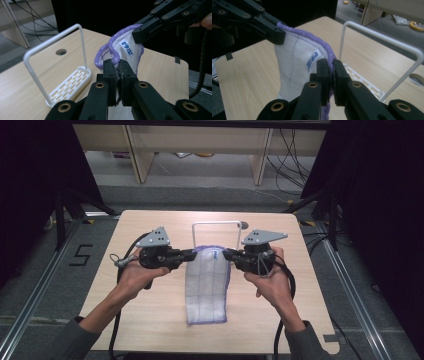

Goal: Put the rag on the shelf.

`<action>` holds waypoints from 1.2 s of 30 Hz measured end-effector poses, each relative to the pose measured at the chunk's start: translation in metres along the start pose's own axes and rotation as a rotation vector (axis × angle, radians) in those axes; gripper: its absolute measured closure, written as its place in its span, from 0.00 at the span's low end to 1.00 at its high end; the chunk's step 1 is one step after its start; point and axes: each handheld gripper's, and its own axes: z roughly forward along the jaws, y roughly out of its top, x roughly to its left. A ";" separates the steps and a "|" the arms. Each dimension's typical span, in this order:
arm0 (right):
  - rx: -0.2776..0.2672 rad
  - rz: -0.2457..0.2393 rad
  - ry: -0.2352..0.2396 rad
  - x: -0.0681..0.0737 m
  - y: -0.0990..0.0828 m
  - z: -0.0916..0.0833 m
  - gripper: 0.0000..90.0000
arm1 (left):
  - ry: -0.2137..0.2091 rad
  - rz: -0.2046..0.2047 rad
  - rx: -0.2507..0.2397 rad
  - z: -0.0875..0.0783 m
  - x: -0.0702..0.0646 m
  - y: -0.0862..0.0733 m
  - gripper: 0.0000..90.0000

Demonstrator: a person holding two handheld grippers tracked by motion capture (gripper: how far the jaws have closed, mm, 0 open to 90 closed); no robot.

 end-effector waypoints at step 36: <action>-0.109 0.049 -0.124 -0.075 0.100 0.008 0.96 | 0.152 -0.072 -0.055 0.031 0.075 0.099 0.95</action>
